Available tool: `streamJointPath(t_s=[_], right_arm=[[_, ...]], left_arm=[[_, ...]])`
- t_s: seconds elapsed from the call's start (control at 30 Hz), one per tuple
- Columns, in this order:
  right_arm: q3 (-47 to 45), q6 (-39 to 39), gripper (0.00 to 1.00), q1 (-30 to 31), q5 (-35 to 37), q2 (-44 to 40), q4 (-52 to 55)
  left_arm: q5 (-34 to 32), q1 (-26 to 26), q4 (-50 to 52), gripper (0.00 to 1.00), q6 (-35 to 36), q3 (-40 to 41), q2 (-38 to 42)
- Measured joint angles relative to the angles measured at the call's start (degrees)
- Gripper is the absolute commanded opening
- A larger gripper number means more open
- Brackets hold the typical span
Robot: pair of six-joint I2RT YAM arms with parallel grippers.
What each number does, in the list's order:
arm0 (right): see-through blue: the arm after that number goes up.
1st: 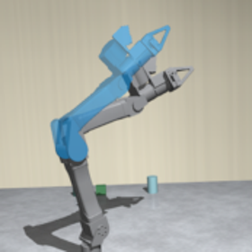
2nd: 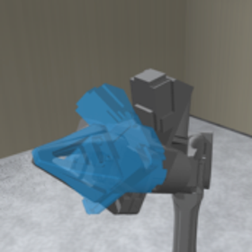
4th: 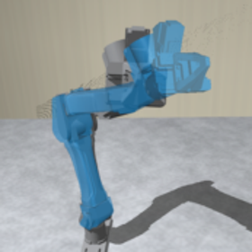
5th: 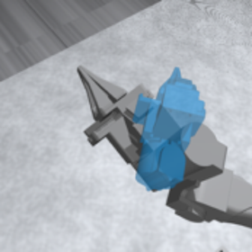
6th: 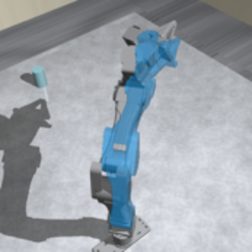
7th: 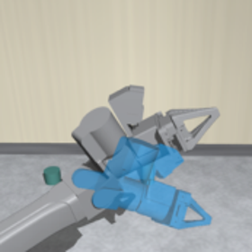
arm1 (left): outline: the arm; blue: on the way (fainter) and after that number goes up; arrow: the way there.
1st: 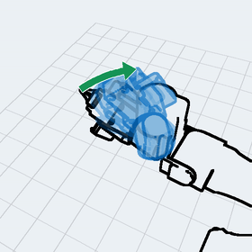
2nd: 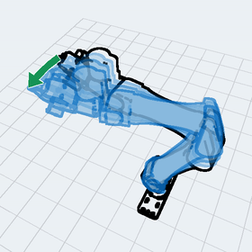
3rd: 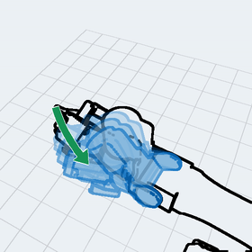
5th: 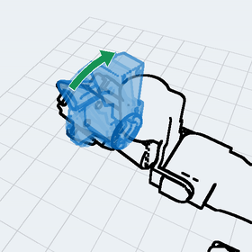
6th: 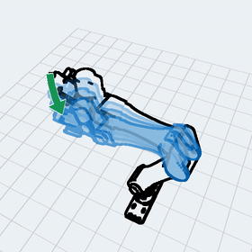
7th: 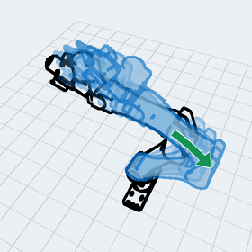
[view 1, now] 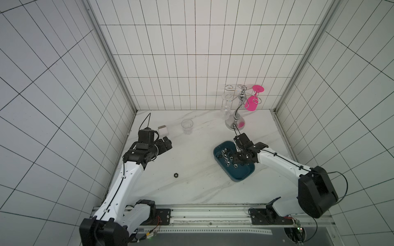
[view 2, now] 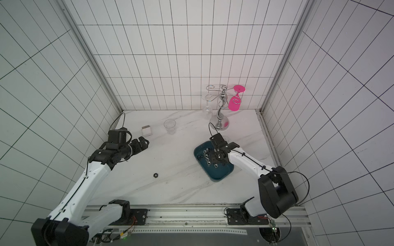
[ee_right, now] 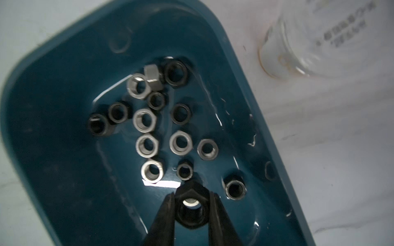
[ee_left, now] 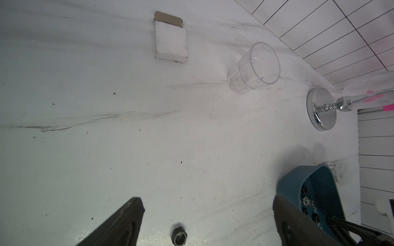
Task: Put the nuts on the desktop into the storage box
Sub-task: Place the nut in the storage box.
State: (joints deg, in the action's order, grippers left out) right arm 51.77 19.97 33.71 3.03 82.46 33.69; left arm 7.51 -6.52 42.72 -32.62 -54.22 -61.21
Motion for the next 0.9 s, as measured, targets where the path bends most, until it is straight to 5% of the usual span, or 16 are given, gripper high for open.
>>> streamJointPath(t_s=[0.53, 0.9], right_arm=[[-1.0, 0.1, 0.21, -4.9, -2.5, 5.1, -2.3], [-1.0, -1.0, 0.43, -4.9, -3.7, 5.4, -2.3]], left_arm=[[-1.4, -1.6, -0.8, 0.98, -0.8, -1.9, -1.8], [-3.1, -1.6, -0.5, 0.98, -0.5, -1.9, 0.7]])
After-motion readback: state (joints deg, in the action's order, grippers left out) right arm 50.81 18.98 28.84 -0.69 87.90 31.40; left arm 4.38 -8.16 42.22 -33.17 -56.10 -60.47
